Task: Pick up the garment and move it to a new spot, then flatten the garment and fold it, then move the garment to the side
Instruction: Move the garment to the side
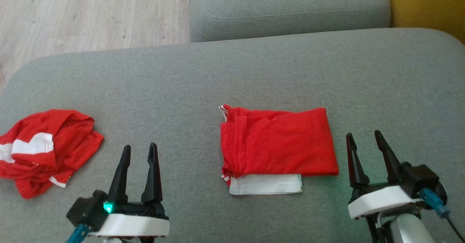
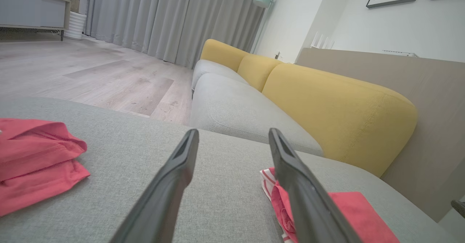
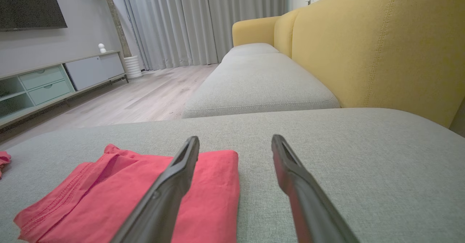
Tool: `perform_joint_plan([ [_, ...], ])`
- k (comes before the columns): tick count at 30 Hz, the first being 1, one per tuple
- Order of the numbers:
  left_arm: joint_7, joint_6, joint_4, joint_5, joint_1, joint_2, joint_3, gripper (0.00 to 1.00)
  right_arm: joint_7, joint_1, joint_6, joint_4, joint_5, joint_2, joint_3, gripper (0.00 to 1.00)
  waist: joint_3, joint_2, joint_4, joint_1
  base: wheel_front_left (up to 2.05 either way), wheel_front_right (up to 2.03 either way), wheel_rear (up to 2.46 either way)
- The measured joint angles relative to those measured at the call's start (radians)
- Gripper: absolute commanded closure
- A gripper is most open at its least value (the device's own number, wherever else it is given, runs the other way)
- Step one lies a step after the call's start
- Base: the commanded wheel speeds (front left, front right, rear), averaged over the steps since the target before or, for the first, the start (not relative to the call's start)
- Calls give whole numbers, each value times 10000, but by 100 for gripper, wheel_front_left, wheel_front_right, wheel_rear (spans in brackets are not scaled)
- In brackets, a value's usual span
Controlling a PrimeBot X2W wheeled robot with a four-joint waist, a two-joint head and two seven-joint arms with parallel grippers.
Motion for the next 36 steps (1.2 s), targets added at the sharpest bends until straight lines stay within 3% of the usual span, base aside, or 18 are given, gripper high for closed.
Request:
perform_joint_plan([
  [7,0,0,-61,0,-1,0,17,0,0,-7,0,207,-81,63,-174,0,68,0,52,0,0,0,0],
  [12,0,0,-119,-2,-155,0,-178,0,221,-602,0,1544,77,73,-134,0,477,0,117,1,0,0,0],
  [23,0,-2,21,-6,-591,-2,-408,0,1434,-2214,0,4000,1820,73,581,0,1108,0,594,3,0,0,0],
  [32,0,0,46,-8,-842,-2,-410,0,1668,-3056,0,4811,2345,-52,1156,0,1385,0,696,2,0,0,0],
  [33,0,0,48,-6,-846,-2,-410,0,1657,-3112,0,4859,2401,-61,1258,62,1391,0,668,1,0,0,0],
  [34,0,0,52,-6,-845,-4,-410,0,1616,-3155,0,4874,2385,-71,1360,100,1398,0,630,1,0,0,0],
  [36,0,0,54,-6,-846,-4,-422,0,1486,-3240,0,4930,2360,-119,1613,100,1403,0,535,2,0,0,0],
])
